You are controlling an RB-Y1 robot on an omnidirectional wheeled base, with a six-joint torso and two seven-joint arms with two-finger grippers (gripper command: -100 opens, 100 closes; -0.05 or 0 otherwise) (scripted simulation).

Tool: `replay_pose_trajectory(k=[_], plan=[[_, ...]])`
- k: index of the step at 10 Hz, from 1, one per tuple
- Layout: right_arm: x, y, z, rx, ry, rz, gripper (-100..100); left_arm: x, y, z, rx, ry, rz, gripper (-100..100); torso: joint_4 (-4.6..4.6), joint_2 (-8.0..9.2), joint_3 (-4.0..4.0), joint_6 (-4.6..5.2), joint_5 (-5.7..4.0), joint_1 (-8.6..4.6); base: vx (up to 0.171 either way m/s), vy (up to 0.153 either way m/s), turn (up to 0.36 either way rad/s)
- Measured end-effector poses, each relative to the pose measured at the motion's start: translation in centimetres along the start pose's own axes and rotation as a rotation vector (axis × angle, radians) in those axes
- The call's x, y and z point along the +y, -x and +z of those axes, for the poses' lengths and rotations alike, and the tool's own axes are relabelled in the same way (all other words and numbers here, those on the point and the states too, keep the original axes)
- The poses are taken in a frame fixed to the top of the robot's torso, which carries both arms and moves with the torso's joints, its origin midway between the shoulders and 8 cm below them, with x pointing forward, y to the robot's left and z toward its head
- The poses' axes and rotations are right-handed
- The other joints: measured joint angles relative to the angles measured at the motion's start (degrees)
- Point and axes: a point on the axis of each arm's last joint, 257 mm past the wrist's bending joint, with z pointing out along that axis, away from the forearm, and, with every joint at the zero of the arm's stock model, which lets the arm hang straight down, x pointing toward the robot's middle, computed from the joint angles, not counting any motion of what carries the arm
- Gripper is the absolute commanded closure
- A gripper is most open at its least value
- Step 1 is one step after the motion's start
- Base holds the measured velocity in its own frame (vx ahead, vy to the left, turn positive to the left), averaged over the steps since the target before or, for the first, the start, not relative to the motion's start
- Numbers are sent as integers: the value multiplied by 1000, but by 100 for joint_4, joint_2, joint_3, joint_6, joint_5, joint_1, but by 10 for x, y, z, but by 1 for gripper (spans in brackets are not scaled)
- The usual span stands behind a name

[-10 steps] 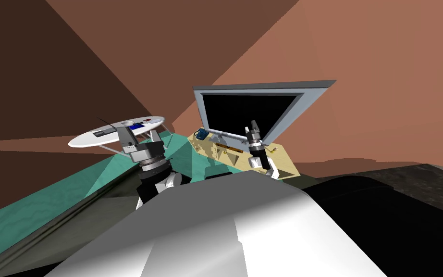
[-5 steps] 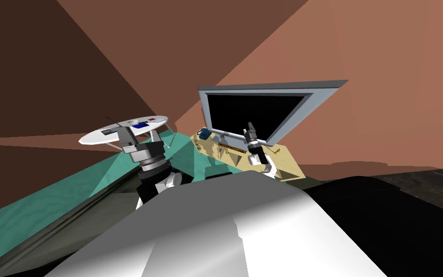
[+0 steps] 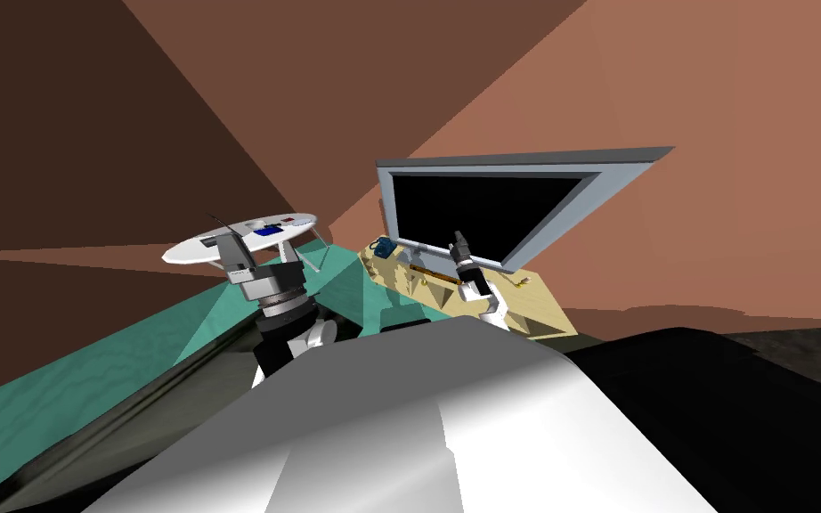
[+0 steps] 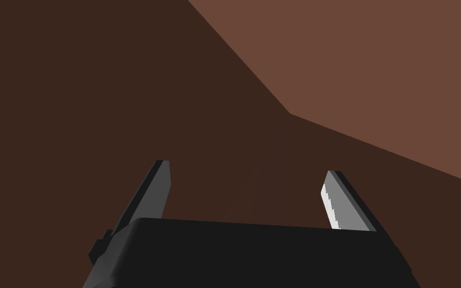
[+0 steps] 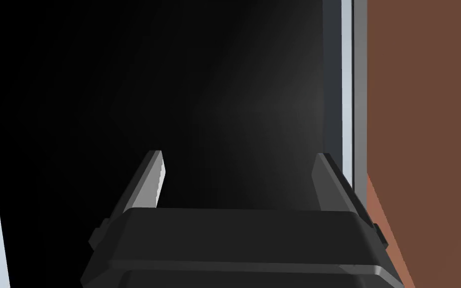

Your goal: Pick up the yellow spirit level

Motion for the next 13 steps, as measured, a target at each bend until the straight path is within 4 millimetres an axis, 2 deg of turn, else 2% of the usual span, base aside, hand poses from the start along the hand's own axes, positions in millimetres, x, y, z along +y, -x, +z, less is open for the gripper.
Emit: replay_pose_trajectory(k=[5,7,9,13], plan=[[-40,8,15,-11,-128,18,-100,0,0,0,0,0,0,0,0,-4,-2,-2,-2,-9,13,46,44],[-66,15,19,-20,-203,30,-100,0,0,0,0,0,0,0,0,-4,-2,-1,0,-2,21,66,51],[-81,20,19,-26,-255,37,-100,0,0,0,0,0,0,0,1,2,1,2,-2,-15,13,33,33],[-127,30,22,-48,-389,69,-100,0,0,0,0,0,0,0,-1,-5,-3,2,-1,-9,24,43,35]])
